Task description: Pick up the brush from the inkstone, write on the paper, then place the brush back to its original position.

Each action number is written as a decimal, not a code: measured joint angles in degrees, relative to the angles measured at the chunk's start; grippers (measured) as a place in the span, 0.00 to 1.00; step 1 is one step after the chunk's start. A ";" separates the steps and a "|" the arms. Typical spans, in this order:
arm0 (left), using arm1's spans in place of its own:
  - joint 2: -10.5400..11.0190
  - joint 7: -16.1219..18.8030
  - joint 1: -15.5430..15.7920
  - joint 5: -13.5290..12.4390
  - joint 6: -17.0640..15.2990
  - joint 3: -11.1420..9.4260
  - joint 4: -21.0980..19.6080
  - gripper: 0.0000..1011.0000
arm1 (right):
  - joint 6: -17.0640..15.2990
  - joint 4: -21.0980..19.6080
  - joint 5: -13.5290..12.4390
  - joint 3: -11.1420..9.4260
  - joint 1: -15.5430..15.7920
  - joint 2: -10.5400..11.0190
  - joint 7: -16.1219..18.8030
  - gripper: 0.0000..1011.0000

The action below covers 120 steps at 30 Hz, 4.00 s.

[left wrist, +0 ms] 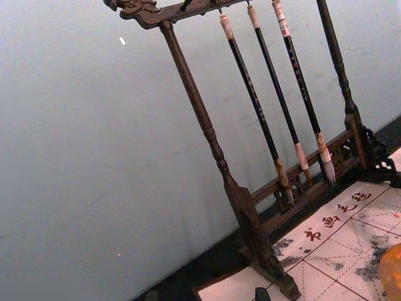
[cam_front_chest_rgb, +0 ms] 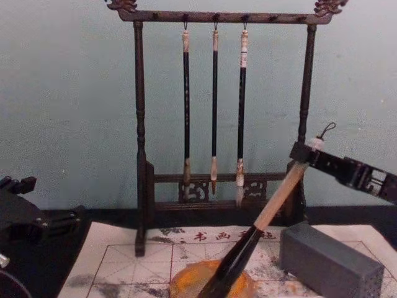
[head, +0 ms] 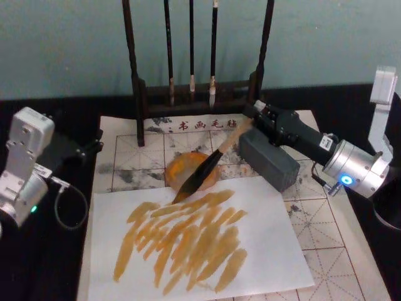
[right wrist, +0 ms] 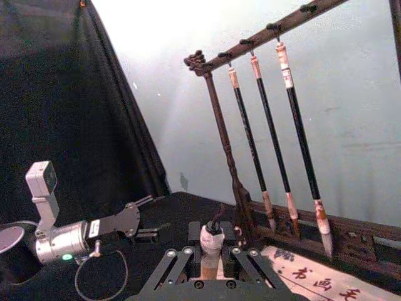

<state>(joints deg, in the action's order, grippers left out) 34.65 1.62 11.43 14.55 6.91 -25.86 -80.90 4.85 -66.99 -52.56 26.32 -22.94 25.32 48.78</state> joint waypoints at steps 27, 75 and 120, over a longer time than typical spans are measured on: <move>0.00 0.00 0.00 0.00 0.00 0.00 0.00 0.99 | -2.77 -3.39 -4.54 -2.93 2.01 0.36 -2.37 0.20; 0.00 0.00 0.00 0.00 0.00 0.00 0.00 0.99 | -4.94 -0.76 -10.55 -5.35 3.07 -5.31 -17.94 0.20; 0.00 0.00 0.00 0.00 0.00 0.00 0.00 0.99 | -8.48 -1.42 -13.35 -6.73 5.15 -5.11 -22.77 0.20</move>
<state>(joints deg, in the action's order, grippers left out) 34.65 1.62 11.43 14.55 6.91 -25.86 -80.90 -3.63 -68.41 -65.91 19.59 -17.79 20.21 26.01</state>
